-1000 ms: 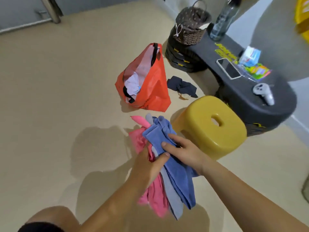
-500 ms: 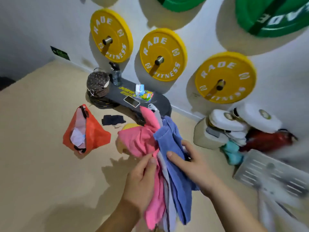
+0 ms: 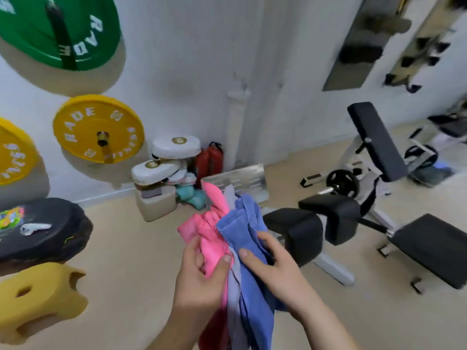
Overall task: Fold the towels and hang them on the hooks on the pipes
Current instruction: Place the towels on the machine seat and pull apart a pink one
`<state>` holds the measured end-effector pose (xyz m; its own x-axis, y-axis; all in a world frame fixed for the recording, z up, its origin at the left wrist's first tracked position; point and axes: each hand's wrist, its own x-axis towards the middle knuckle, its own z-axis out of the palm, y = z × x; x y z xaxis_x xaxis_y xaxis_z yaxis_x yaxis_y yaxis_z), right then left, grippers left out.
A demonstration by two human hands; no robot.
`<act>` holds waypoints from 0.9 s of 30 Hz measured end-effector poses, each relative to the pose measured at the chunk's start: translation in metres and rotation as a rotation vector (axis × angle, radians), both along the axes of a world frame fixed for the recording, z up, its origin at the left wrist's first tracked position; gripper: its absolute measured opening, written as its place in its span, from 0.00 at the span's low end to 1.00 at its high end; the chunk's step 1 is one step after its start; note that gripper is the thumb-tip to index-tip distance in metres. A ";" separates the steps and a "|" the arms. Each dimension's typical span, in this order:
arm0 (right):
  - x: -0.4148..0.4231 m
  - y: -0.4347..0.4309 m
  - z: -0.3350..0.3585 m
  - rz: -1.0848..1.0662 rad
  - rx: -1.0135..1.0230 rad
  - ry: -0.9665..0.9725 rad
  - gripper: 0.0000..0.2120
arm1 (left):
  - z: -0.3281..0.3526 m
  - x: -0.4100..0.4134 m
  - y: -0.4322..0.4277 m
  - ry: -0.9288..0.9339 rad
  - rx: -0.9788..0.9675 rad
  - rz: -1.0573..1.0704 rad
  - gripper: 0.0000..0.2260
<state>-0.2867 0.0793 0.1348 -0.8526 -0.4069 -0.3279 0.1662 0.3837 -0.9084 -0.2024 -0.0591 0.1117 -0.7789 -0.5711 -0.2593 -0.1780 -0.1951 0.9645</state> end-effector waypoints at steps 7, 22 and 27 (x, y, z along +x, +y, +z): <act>-0.059 0.227 -0.008 -0.247 0.073 0.018 0.17 | -0.015 -0.099 0.213 -0.060 0.005 -0.304 0.26; -0.242 0.348 -0.008 -0.256 0.217 0.097 0.21 | -0.026 -0.293 0.322 -0.099 0.104 -0.435 0.27; -0.314 0.376 -0.016 -0.244 0.214 0.072 0.23 | -0.036 -0.361 0.348 -0.107 0.181 -0.463 0.26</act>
<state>-0.6011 0.4554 0.1185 -0.9406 -0.1163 -0.3190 0.2147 0.5242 -0.8241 -0.5637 0.2884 0.0761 -0.9032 -0.1107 -0.4147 -0.3817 -0.2350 0.8939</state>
